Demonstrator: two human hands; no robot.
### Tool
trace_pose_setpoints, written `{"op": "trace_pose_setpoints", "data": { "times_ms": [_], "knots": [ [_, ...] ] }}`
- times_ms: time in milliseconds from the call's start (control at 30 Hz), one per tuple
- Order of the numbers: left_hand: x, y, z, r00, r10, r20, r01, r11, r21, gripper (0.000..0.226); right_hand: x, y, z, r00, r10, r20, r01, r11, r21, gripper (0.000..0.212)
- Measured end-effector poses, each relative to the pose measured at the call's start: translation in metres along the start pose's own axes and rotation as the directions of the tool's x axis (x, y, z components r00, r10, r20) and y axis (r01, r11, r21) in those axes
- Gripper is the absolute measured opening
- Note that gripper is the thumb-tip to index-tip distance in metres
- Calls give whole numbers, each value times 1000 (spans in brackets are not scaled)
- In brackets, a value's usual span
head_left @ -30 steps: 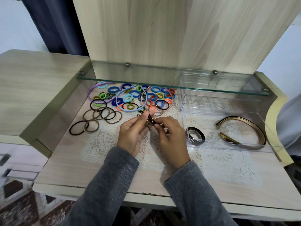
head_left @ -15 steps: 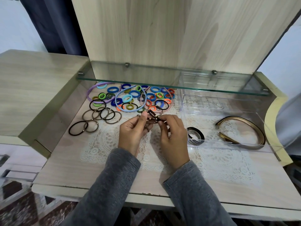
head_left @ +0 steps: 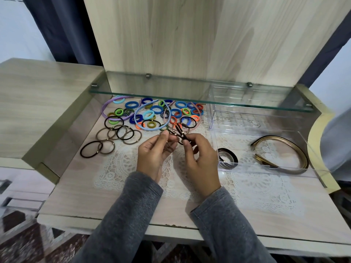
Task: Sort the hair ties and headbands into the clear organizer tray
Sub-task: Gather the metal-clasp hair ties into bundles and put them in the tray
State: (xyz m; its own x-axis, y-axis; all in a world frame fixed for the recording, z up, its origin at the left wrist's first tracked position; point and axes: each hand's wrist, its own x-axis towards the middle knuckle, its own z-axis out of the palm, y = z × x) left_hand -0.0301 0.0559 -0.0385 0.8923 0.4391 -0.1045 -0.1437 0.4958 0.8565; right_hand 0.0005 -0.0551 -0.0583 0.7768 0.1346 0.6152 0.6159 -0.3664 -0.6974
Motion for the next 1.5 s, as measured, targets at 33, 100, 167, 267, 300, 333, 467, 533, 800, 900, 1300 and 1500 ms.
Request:
{"op": "trace_pose_setpoints", "data": {
  "times_ms": [33, 100, 167, 267, 300, 333, 467, 533, 800, 900, 1300, 1500],
  "knots": [
    [0, 0, 1, 1000, -18, -1, 18, 1000, -5, 20, 0, -1, 0, 1000, -21, 15, 21, 1000, 7, 9],
    [0, 0, 1, 999, -46, 2, 46, 999, -26, 17, 0, -1, 1, 998, -52, 36, 51, 998, 24, 8],
    [0, 1, -1, 997, -72, 20, 73, 996, -54, 16, 0, 1, 0, 997, -67, 45, 65, 997, 41, 8],
    [1, 2, -3, 992, -98, 78, 104, 992, -78, 31, 0, 1, 1, 997, -64, 53, 60, 995, 84, 11],
    [1, 3, -3, 990, -102, 93, 110, 990, -84, 35, 0, 1, 1, 997, -60, 55, 54, 994, 100, 11],
    [1, 4, -3, 989, -106, 107, 116, 989, -94, 37, 0, 1, 2, 997, -53, 59, 46, 993, 113, 11],
    [0, 7, -1, 984, -121, 130, 137, 983, -124, 42, -1, 3, 3, 996, -18, 83, 7, 991, 131, 10],
    [0, 7, -2, 984, -127, 128, 143, 982, -127, 42, -1, 3, 3, 995, 2, 97, -16, 990, 139, 10],
    [-1, 5, -2, 980, -113, 166, 128, 988, -85, 40, -1, 2, 2, 993, 31, 111, -51, 982, 180, 10],
    [-3, 4, -1, 979, -104, 174, 114, 992, -51, 37, 0, 2, 2, 995, 35, 96, -52, 981, 187, 12],
    [-3, 4, -2, 975, -101, 195, 110, 993, -32, 35, 0, 0, 0, 998, 31, 50, -39, 984, 174, 12],
    [-2, 4, -4, 969, -103, 224, 110, 994, -18, 39, -1, 0, 0, 997, 41, 67, -53, 982, 182, 13]
  ]
}}
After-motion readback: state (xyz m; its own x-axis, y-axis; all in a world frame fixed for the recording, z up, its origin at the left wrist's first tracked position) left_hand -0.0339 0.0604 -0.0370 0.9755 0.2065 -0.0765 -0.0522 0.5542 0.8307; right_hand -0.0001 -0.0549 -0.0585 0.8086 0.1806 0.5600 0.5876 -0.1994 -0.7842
